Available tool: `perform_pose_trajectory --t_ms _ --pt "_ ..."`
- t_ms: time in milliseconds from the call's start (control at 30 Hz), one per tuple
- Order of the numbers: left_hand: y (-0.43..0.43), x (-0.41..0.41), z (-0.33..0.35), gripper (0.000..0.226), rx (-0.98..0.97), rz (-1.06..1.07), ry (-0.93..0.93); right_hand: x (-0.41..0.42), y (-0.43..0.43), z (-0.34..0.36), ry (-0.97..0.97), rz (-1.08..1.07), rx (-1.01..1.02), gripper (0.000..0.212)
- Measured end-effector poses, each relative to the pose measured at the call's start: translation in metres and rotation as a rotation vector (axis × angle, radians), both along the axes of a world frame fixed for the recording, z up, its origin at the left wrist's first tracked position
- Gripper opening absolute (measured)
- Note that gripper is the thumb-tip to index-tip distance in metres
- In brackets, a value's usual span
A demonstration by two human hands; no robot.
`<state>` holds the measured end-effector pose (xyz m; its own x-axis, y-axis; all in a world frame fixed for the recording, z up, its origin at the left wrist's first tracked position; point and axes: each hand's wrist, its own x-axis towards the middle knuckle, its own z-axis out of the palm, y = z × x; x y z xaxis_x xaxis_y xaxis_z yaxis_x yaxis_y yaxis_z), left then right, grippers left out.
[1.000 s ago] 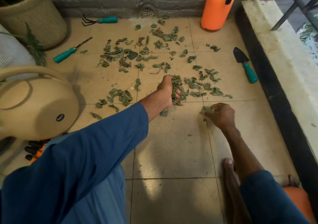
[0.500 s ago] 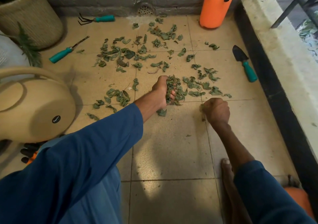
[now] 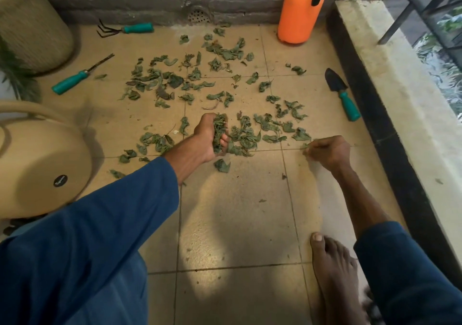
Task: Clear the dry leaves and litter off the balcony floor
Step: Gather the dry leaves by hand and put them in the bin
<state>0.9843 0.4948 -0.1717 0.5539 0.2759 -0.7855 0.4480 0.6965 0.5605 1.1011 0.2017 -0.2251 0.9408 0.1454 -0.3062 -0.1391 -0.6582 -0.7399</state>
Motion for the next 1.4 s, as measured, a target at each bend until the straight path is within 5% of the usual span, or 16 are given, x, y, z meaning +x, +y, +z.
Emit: perform_pose_trajectory --t_ms 467,933,1167,1400 --pt "-0.019 0.008 -0.008 0.035 -0.007 -0.076 -0.002 0.045 -0.011 -0.001 -0.056 0.168 -0.328 0.012" --pt "-0.017 0.002 0.003 0.038 -0.041 -0.1 -0.039 0.048 -0.005 -0.002 -0.149 0.217 -0.208 0.016" --pt "-0.009 -0.002 0.002 0.033 -0.053 -0.091 -0.042 0.047 0.023 -0.006 -0.208 0.357 -0.336 0.019" --pt "-0.008 -0.003 0.004 0.032 -0.041 -0.099 -0.039 0.018 0.01 -0.025 -0.284 0.276 -0.32 0.015"
